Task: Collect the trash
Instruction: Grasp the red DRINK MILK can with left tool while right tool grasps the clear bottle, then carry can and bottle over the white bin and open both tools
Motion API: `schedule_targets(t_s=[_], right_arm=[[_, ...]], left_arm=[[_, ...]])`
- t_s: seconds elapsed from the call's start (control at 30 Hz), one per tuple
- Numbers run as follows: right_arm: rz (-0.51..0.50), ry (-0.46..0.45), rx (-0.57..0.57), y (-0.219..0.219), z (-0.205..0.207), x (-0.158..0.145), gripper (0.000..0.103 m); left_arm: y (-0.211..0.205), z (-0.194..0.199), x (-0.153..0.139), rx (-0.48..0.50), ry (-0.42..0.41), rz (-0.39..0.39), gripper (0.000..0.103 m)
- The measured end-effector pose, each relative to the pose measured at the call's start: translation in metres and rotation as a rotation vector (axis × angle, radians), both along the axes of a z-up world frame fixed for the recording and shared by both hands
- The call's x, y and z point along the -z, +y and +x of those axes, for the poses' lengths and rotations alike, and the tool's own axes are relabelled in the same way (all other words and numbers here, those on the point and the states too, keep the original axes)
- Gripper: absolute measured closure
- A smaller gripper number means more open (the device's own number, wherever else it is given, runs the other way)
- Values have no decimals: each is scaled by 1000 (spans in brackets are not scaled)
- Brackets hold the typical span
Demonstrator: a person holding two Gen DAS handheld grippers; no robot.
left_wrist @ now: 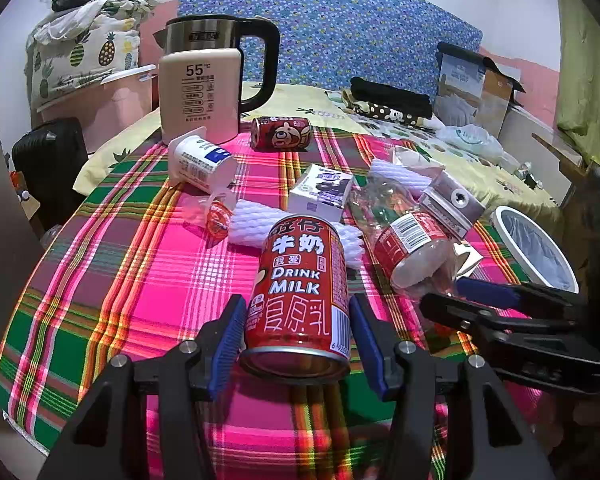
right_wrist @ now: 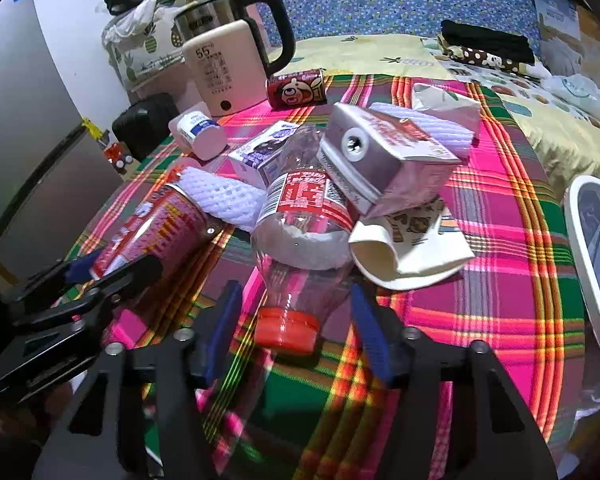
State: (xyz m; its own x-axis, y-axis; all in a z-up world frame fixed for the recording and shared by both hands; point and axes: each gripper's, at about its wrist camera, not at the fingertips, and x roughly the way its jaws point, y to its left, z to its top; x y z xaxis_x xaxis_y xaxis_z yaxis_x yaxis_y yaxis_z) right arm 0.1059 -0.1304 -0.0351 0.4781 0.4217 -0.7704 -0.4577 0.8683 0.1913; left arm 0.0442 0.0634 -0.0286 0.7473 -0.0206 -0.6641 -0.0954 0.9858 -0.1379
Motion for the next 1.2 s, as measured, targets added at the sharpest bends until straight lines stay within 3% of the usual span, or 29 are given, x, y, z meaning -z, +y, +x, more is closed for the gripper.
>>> schedule_targets(t_s=[0.13, 0.7, 1.2], right_arm=[[-18, 1, 13, 0, -2, 1, 69], [62, -106, -27, -17, -40, -43, 70], [80, -148, 178, -90, -43, -50, 70]], left_arm=[[2, -2, 0, -4, -3, -9, 48], [-11, -19, -24, -17, -59, 5, 48], [-81, 2, -47, 142, -94, -1, 48]])
